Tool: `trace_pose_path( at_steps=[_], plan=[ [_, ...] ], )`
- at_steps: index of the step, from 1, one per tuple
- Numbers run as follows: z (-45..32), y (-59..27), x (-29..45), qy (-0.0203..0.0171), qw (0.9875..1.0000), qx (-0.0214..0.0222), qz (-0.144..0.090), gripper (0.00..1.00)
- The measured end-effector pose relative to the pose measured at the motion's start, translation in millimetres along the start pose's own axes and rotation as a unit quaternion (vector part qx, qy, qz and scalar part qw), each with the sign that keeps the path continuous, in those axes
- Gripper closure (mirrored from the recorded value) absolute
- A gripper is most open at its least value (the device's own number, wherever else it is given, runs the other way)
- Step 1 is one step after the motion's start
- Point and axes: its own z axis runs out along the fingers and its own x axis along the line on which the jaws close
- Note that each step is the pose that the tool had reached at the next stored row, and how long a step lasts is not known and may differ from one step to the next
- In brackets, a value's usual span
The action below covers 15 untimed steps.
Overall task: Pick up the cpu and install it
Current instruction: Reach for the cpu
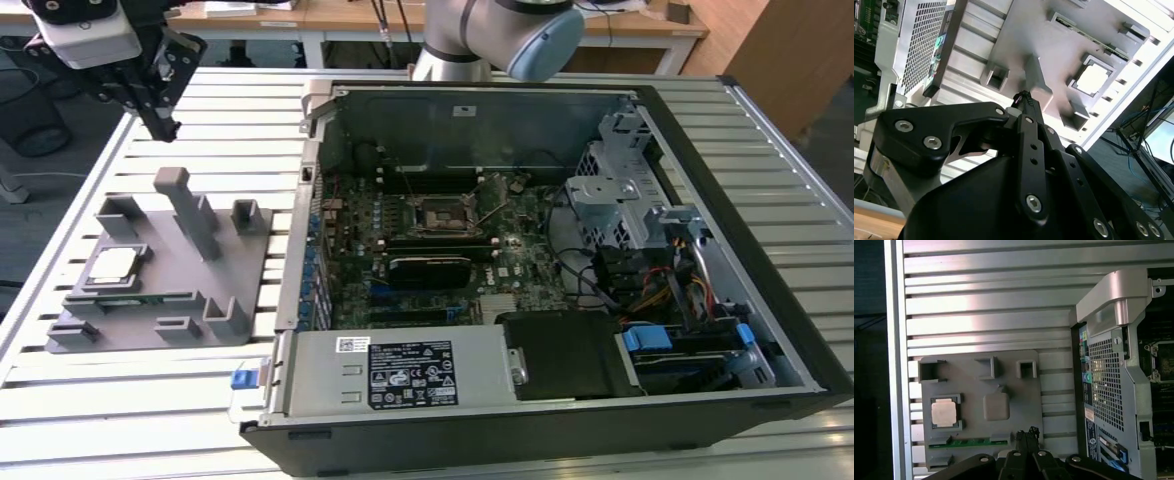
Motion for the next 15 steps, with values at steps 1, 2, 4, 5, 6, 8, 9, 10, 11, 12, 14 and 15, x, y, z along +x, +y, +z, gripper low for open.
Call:
trace_pose_path(
  at_steps=[1, 2, 4, 5, 6, 8, 9, 10, 11, 12, 14, 15],
  plan=[
    [0.2, -0.2, 2.8, 0.0000, 1.0000, 0.0000, 0.000, 0.89],
    [0.4, -0.4, 5.6, -0.0001, 1.0000, 0.0000, 0.000, 0.89],
    [0.7, -0.8, 11.9, 0.0000, 1.0000, 0.0000, 0.000, 0.89],
    [0.9, -1.1, 15.4, 0.0000, 1.0000, 0.0000, 0.000, 0.89],
    [1.0, -1.3, 18.8, 0.0000, 1.0000, 0.0000, 0.000, 0.89],
    [1.2, -1.8, 24.7, 0.0001, 1.0000, 0.0000, 0.000, 0.89],
    [1.3, -2.0, 27.2, 0.0004, 1.0000, 0.0000, 0.000, 0.89],
    [1.4, -2.2, 29.2, 0.0007, 1.0000, 0.0001, 0.000, 0.89],
    [1.5, -2.3, 31.4, 0.0009, 1.0000, 0.0001, 0.000, 0.89],
    [1.7, -2.5, 33.7, 0.0009, 1.0000, 0.0001, 0.000, 0.89],
    [2.1, -2.8, 37.2, 0.0010, 1.0000, 0.0001, 0.000, 0.89],
    [2.2, -3.0, 38.9, 0.0010, 1.0000, 0.0001, 0.000, 0.89]
  ],
)
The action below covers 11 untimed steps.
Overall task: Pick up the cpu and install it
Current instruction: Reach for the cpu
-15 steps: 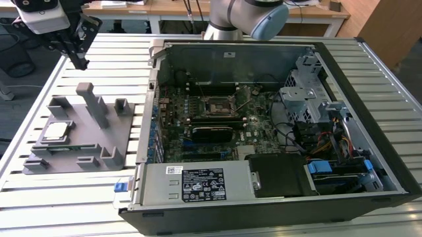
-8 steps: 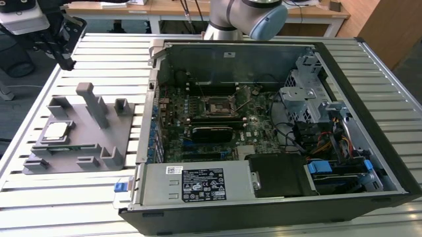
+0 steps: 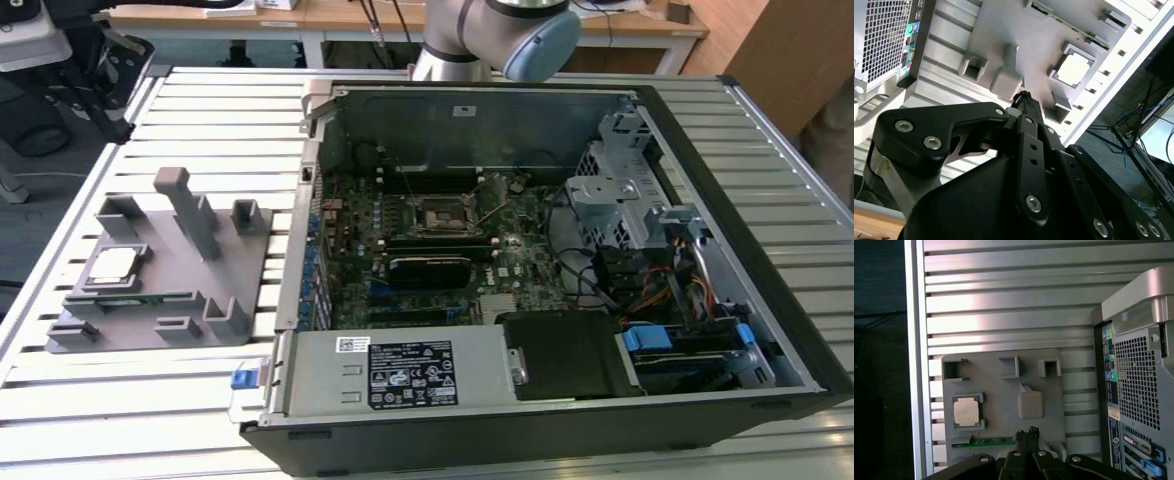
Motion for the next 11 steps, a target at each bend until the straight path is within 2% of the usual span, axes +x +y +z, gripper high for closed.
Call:
trace_pose_path(
  at_steps=[11],
  plan=[
    [1.4, -2.0, 23.1, 0.0000, 1.0000, 0.0000, 0.000, 0.89]
  ],
)
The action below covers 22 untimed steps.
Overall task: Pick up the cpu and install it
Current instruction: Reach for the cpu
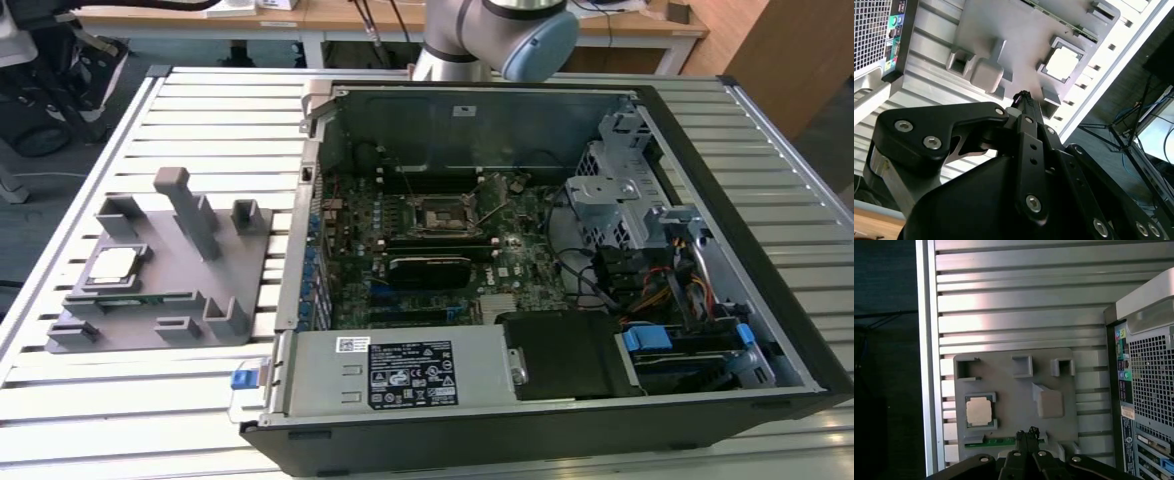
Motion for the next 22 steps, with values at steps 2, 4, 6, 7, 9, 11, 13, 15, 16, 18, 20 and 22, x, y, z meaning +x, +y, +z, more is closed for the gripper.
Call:
trace_pose_path(
  at_steps=[2, 4, 6, 7, 9, 11, 13, 15, 16, 18, 20, 22],
  plan=[
    [0.7, -0.7, 5.5, 0.0000, 1.0000, 0.0000, 0.000, 0.89],
    [1.0, -2.3, 9.4, 0.0000, 1.0000, 0.0000, 0.000, 0.89],
    [1.2, -5.7, 11.8, 0.0000, 1.0000, 0.0000, 0.000, 0.89],
    [1.3, -7.7, 13.1, 0.0000, 1.0000, 0.0000, 0.000, 0.89],
    [1.6, -11.1, 16.3, 0.0001, 1.0000, 0.0000, -0.001, 0.89],
    [2.0, -12.4, 20.1, 0.0001, 1.0000, 0.0000, -0.002, 0.89],
    [2.6, -13.0, 25.7, 0.0001, 1.0000, 0.0000, -0.003, 0.89],
    [3.1, -13.4, 30.8, 0.0003, 1.0000, 0.0000, -0.005, 0.89],
    [3.3, -13.6, 33.2, 0.0003, 1.0000, 0.0000, -0.006, 0.89],
    [3.9, -14.0, 38.9, 0.0004, 1.0000, 0.0000, -0.009, 0.89],
    [4.3, -14.5, 44.8, 0.0005, 1.0000, 0.0000, -0.009, 0.89],
    [4.9, -14.8, 48.5, 0.0005, 1.0000, 0.0000, -0.009, 0.89]
  ],
)
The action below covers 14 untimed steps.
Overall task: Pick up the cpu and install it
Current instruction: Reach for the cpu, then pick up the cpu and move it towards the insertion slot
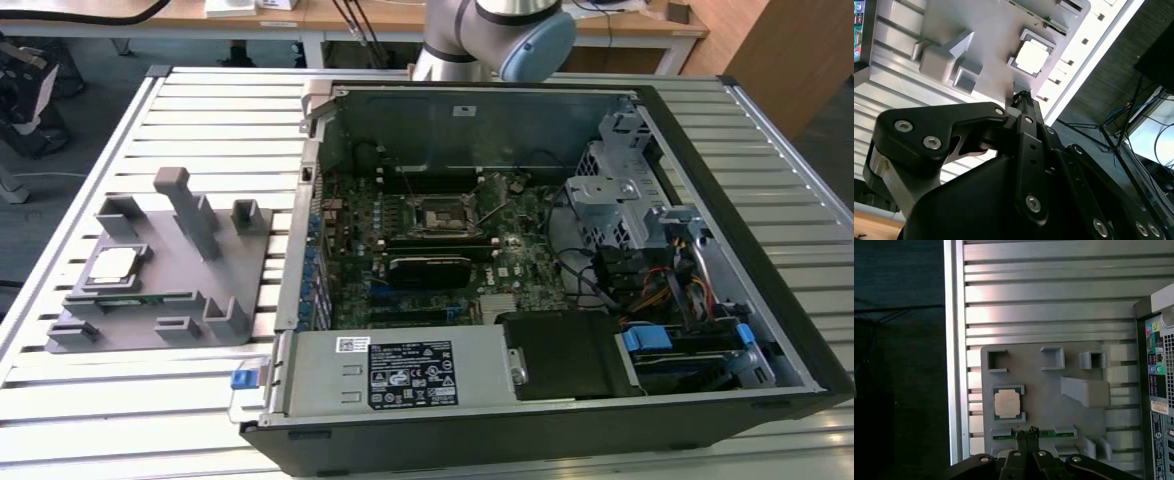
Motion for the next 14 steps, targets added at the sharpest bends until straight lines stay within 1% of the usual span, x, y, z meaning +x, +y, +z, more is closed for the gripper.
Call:
trace_pose_path(
  at_steps=[5, 14],
  plan=[
    [1.7, -0.2, 4.9, 0.0000, 1.0000, 0.0000, 0.000, 0.89],
    [4.2, -0.3, 6.9, 0.0000, 1.0000, 0.0000, 0.000, 0.89]
  ],
)
